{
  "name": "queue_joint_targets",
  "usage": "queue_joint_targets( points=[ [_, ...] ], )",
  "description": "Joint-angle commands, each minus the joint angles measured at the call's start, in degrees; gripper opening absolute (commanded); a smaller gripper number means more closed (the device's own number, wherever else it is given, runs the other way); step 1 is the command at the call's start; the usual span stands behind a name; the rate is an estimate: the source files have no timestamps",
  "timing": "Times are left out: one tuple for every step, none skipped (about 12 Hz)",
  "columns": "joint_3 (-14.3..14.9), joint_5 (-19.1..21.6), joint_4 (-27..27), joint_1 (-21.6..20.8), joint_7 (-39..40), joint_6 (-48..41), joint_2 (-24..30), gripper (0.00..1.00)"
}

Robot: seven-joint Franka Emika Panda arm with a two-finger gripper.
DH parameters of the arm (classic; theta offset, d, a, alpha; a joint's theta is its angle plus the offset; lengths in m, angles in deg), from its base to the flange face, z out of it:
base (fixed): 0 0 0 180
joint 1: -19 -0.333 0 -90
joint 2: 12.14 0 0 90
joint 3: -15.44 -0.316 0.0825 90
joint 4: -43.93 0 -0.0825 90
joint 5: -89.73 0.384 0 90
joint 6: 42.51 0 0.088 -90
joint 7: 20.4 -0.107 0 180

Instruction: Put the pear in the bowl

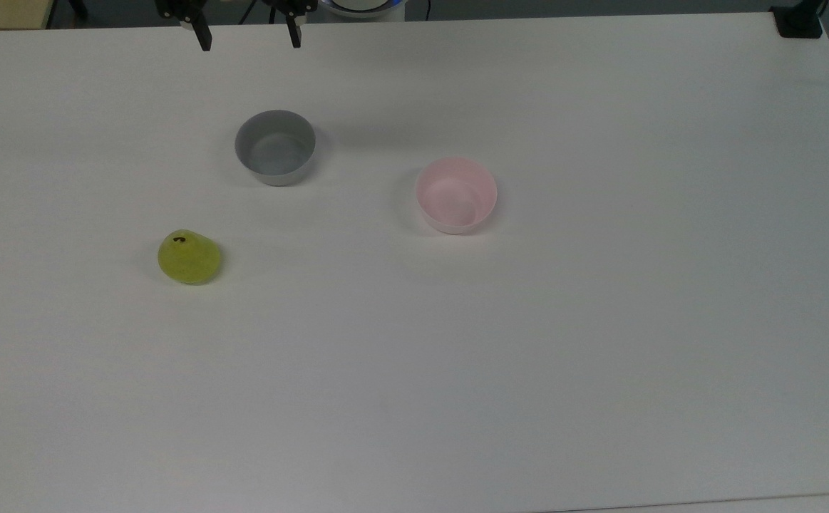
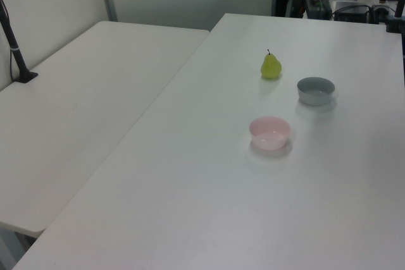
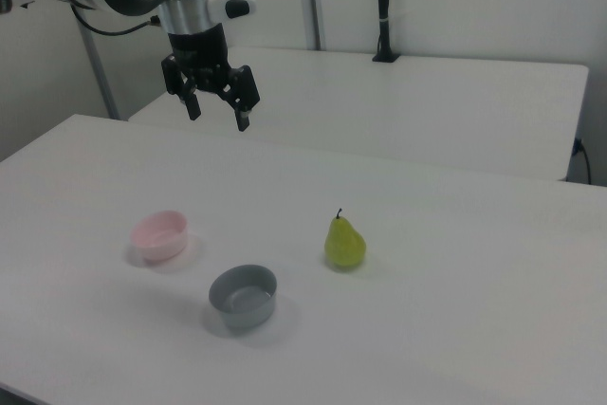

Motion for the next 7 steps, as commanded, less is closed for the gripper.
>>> queue_joint_targets(
  points=[
    [0.7, 1.0, -1.0, -0.9, 0.3, -1.0, -0.4, 1.0],
    [0.7, 1.0, -1.1, -0.9, 0.4, -1.1, -0.4, 1.0],
    [0.7, 1.0, -1.1, -0.7, 0.4, -1.1, -0.3, 1.0],
    [0.7, 1.0, -1.1, -0.5, 0.4, -1.1, -0.3, 1.0],
    [0.7, 1.0, -1.1, -0.5, 0.4, -1.2, -0.3, 1.0],
    [0.7, 1.0, -1.1, -0.5, 0.5, -1.2, -0.3, 1.0],
    [0.7, 0.9, -1.0, -0.5, 1.2, -1.3, -0.2, 1.0]
  ],
)
